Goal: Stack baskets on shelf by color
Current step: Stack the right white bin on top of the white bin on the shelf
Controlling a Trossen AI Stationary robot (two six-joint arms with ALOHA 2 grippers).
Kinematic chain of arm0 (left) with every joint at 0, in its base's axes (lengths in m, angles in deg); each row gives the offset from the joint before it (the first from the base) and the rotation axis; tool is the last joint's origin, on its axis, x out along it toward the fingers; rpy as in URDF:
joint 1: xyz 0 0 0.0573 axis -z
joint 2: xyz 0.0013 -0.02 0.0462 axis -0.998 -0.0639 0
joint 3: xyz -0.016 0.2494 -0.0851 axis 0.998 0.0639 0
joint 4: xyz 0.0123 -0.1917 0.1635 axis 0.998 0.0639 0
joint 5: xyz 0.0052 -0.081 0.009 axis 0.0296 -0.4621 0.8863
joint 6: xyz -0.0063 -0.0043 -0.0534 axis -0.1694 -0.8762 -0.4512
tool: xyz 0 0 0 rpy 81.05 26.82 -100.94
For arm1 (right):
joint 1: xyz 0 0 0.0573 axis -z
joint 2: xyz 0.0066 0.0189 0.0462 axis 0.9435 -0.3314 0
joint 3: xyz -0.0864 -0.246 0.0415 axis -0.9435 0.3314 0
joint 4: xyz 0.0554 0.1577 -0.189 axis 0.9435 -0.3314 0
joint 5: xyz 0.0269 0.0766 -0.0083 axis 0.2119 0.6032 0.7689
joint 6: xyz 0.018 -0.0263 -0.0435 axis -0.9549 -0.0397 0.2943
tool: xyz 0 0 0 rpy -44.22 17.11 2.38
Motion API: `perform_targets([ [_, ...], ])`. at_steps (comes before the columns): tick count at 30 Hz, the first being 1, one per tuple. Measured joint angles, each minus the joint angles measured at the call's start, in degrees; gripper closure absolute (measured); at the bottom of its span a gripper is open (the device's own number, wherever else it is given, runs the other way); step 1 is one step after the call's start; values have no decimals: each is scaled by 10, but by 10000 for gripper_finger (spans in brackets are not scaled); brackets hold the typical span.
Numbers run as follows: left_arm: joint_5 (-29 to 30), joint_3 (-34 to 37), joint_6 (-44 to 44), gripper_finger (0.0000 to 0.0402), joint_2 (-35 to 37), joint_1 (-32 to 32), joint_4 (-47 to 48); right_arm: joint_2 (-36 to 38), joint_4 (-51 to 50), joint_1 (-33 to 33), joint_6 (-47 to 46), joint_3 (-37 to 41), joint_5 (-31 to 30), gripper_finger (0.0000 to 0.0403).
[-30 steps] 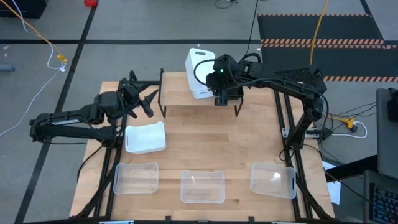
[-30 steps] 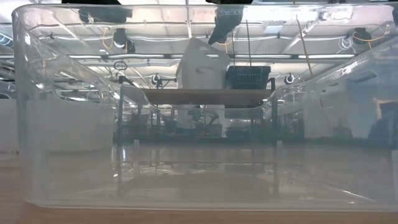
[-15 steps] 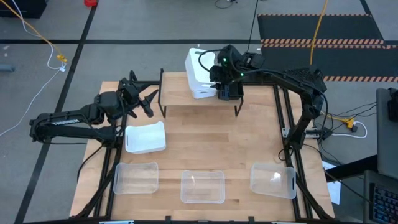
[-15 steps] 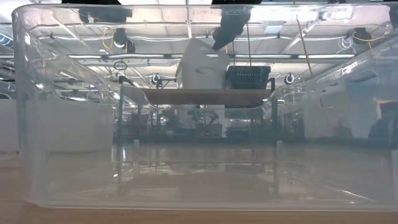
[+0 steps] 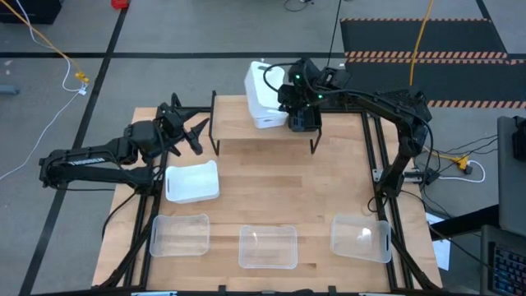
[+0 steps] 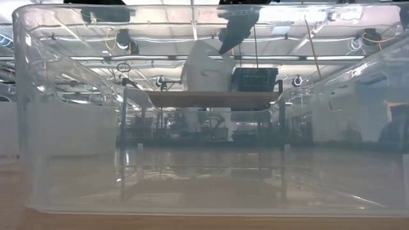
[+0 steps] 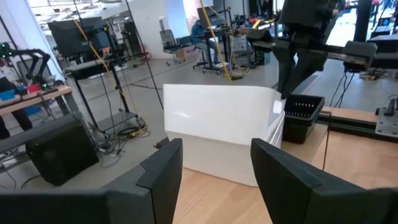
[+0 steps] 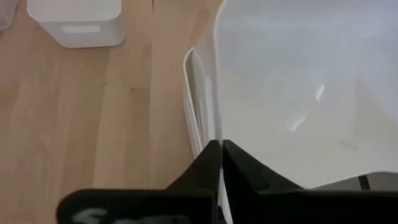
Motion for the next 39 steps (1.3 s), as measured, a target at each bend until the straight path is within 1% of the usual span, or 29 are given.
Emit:
perform_targets([
  [5,0,0,5,211,0,0,-1,5,6,-9,0,0,-2,400],
  [7,0,0,6,211,0,0,-1,13,20,-17,0,0,-13,400],
  [11,0,0,10,211,0,0,-4,24,19,-35,8,-1,-63,401],
  [15,0,0,11,211,0,0,-4,23,11,-52,11,-1,-77,402],
  [19,0,0,9,211,0,0,-4,24,0,-73,26,-1,-139,402],
  [23,0,0,7,211,0,0,-4,24,-4,-87,17,-1,-138,402],
  [27,0,0,5,211,0,0,-4,24,-11,-97,-13,-1,-138,402],
  [39,0,0,-7,211,0,0,-3,-2,-13,-99,-75,-1,-138,397],
])
